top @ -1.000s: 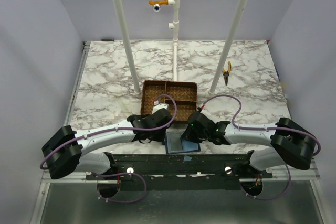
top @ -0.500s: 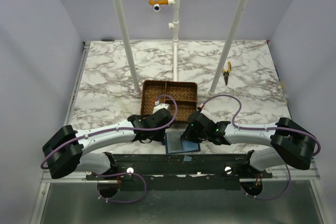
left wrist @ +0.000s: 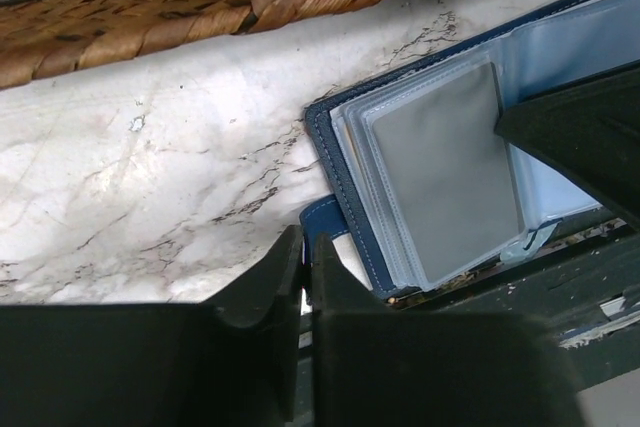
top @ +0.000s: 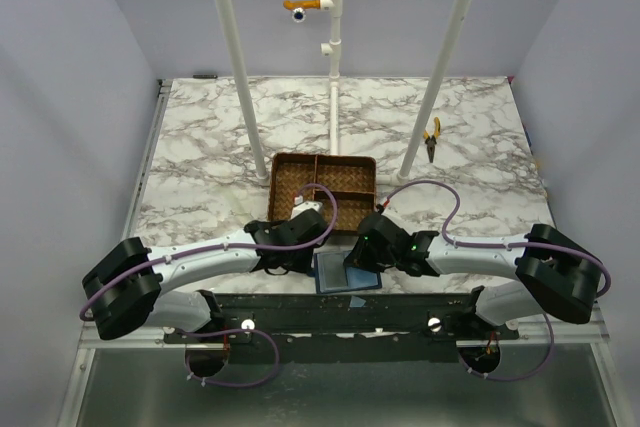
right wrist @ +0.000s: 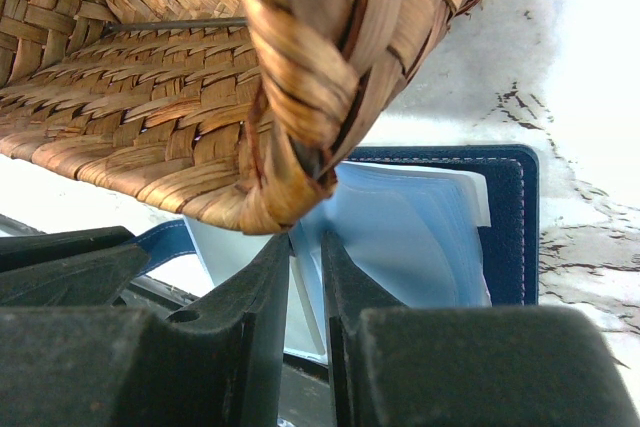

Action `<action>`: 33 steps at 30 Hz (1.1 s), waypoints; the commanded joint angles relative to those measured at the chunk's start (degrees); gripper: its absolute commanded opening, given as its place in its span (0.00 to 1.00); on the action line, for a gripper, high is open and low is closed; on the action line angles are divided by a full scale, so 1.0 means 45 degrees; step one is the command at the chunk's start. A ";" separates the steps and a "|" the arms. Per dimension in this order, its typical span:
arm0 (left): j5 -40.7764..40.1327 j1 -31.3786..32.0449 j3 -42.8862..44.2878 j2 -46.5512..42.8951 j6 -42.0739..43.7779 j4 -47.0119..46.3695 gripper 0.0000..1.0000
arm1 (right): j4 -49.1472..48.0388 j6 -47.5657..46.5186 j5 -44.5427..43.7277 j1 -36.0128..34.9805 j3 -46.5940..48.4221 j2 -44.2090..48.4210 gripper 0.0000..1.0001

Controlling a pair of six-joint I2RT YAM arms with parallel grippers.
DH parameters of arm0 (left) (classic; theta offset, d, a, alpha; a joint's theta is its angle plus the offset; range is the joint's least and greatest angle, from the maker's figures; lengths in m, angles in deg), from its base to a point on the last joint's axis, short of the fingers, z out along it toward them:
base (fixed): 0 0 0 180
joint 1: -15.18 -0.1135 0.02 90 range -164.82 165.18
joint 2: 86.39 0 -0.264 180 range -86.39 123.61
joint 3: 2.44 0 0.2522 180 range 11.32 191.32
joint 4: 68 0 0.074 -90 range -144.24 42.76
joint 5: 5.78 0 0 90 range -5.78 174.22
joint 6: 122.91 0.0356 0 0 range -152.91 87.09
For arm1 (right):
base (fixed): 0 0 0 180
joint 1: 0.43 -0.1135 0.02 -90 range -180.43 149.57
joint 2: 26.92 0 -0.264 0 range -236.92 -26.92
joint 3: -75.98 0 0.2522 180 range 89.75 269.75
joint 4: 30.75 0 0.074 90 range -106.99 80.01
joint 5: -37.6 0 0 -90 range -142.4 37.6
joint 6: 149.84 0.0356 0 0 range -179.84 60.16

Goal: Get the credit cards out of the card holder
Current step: Remove the credit card from the card holder.

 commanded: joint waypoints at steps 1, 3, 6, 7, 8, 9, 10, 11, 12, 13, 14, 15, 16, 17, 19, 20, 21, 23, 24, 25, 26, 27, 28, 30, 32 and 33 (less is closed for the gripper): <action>-0.0135 0.0091 0.0085 -0.0322 -0.0042 0.0275 0.00 | 0.0952 -0.0341 0.0083 -0.0028 -0.0312 -0.0217 0.24; -0.0416 0.0072 0.0435 -0.0643 -0.0008 0.0724 0.00 | 0.1164 -0.0494 0.0036 -0.0034 -0.0123 -0.0042 0.27; -0.0803 -0.0110 0.1158 -0.1350 0.0099 0.1612 0.00 | 0.1709 -0.0750 -0.0258 -0.0036 0.0276 0.0371 0.34; -0.0851 -0.0190 0.1378 -0.1579 0.0156 0.1840 0.00 | 0.1945 -0.0807 -0.0366 -0.0034 0.0414 0.0519 0.36; -0.0871 -0.0267 0.1535 -0.1836 0.0222 0.2000 0.00 | 0.2114 -0.0857 -0.0507 -0.0037 0.0532 0.0671 0.38; -0.0833 -0.0312 0.1731 -0.2015 0.0295 0.2147 0.00 | 0.2311 -0.0893 -0.0588 -0.0028 0.0655 0.0791 0.39; -0.0799 -0.0355 0.1899 -0.2174 0.0363 0.2306 0.00 | 0.2438 -0.0928 -0.0656 -0.0050 0.0728 0.0911 0.40; -0.0741 -0.0358 0.2122 -0.2262 0.0433 0.2403 0.00 | 0.2544 -0.0947 -0.0707 -0.0023 0.0769 0.1028 0.40; -0.0645 -0.0358 0.2313 -0.2344 0.0494 0.2471 0.00 | 0.2599 -0.0938 -0.0717 -0.0040 0.0795 0.1129 0.41; -0.0530 -0.0358 0.2431 -0.2431 0.0519 0.2463 0.00 | 0.2601 -0.0926 -0.0718 -0.0020 0.0808 0.1227 0.42; -0.0421 -0.0358 0.2592 -0.2478 0.0577 0.2420 0.00 | 0.2610 -0.0903 -0.0737 -0.0030 0.0805 0.1321 0.44; -0.0334 -0.0358 0.2729 -0.2470 0.0633 0.2364 0.00 | 0.2600 -0.0868 -0.0757 -0.0044 0.0834 0.1415 0.45; -0.0235 -0.0358 0.2887 -0.2423 0.0712 0.2276 0.00 | 0.2595 -0.0863 -0.0782 -0.0035 0.0826 0.1484 0.46; -0.0146 -0.0358 0.3022 -0.2320 0.0755 0.2240 0.00 | 0.2590 -0.0834 -0.0814 -0.0044 0.0841 0.1572 0.47; 0.0009 -0.0343 0.3308 -0.2037 0.0808 0.2189 0.00 | 0.2571 -0.0824 -0.0863 -0.0040 0.0869 0.1636 0.48; 0.0087 -0.0338 0.3404 -0.1901 0.0806 0.2123 0.00 | 0.2552 -0.0801 -0.0887 -0.0027 0.0868 0.1668 0.48; 0.0170 -0.0338 0.3465 -0.1774 0.0788 0.2059 0.00 | 0.2523 -0.0794 -0.0894 -0.0039 0.0867 0.1671 0.48; 0.0279 -0.0319 0.3514 -0.1579 0.0688 0.1954 0.00 | 0.2356 -0.0789 -0.0824 -0.0042 0.0860 0.1640 0.48; 0.0299 -0.0319 0.3532 -0.1482 0.0629 0.1946 0.00 | 0.2241 -0.0785 -0.0769 -0.0046 0.0827 0.1586 0.48; 0.0283 -0.0319 0.3534 -0.1403 0.0528 0.1945 0.00 | 0.2034 -0.0759 -0.0667 -0.0038 0.0806 0.1530 0.48; 0.0256 -0.0319 0.3520 -0.1325 0.0447 0.1981 0.00 | 0.1825 -0.0737 -0.0598 -0.0036 0.0762 0.1399 0.48; 0.0180 -0.0340 0.3459 -0.1304 0.0373 0.1999 0.00 | 0.1599 -0.0673 -0.0497 -0.0030 0.0740 0.1213 0.48; 0.0047 -0.0339 0.3410 -0.1289 0.0299 0.2065 0.00 | 0.1478 -0.0622 -0.0439 -0.0030 0.0756 0.1033 0.48; -0.0273 -0.0368 0.3203 -0.1386 0.0075 0.2411 0.00 | 0.1187 -0.0553 -0.0324 -0.0038 0.0728 0.0746 0.48; -0.0486 -0.0476 0.2710 -0.1673 -0.0150 0.2721 0.00 | 0.0935 -0.0432 -0.0269 -0.0028 0.0607 0.0616 0.48; -0.0547 -0.0590 0.2301 -0.1927 -0.0221 0.2781 0.00 | 0.0913 -0.0432 -0.0235 -0.0035 0.0582 0.0574 0.48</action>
